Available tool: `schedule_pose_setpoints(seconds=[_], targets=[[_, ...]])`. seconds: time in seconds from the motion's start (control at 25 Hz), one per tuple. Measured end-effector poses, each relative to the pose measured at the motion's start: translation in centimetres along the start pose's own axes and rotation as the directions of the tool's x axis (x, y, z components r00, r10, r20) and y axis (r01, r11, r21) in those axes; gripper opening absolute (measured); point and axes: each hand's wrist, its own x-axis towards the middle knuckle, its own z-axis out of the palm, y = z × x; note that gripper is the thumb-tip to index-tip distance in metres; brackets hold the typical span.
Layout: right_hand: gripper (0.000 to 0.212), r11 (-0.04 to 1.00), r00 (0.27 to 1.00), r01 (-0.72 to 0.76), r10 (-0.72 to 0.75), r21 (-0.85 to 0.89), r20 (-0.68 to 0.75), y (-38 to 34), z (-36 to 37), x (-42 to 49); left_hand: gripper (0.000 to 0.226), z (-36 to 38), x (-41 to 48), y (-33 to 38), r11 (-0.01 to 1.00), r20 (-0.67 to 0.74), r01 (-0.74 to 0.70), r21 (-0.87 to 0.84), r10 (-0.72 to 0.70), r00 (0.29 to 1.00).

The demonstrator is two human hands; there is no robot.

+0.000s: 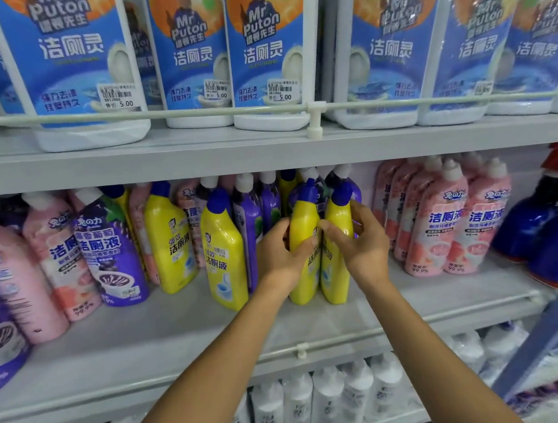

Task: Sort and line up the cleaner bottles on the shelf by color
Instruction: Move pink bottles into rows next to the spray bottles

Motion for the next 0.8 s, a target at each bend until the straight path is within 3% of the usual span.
schedule_pose_setpoints(seconds=[0.2,0.36,0.48,0.6,0.64,0.72,0.8], targets=[[0.036,0.997,0.998,-0.068,0.069,0.021,-0.008,0.5,-0.1,-0.9,0.054,-0.3,-0.3,0.8,0.998,-0.003,0.057,0.034,-0.057,0.998],[0.032,0.992,0.996,-0.088,0.090,0.085,-0.016,-0.2,0.1,-1.3,0.041,-1.2,-0.3,0.7,0.995,0.055,0.099,-0.012,-0.098,0.994],[0.046,0.994,0.983,-0.107,0.111,0.029,-0.149,-1.1,0.5,-1.7,0.038,-4.7,-1.4,0.4,0.986,0.099,0.122,-0.112,-0.111,0.989],[0.052,0.998,0.943,0.060,-0.061,-0.012,-0.327,-5.0,2.3,-4.4,0.030,-11.9,-3.6,0.5,0.986,-0.033,0.063,-0.156,-0.069,0.997],[0.051,0.990,0.943,0.142,-0.138,-0.009,-0.302,-6.4,3.6,-5.7,0.029,-14.7,-4.2,0.6,0.986,-0.109,0.030,-0.161,-0.048,0.993],[0.048,0.969,0.975,0.213,-0.203,0.128,-0.089,-8.5,8.0,-8.2,0.029,-20.6,-4.9,1.1,0.991,-0.300,-0.006,-0.130,-0.034,0.953],[0.049,0.940,0.959,0.096,-0.176,0.328,0.222,-11.3,13.9,-9.7,0.034,-26.6,-5.3,1.7,0.991,-0.482,-0.011,-0.130,-0.054,0.874]])
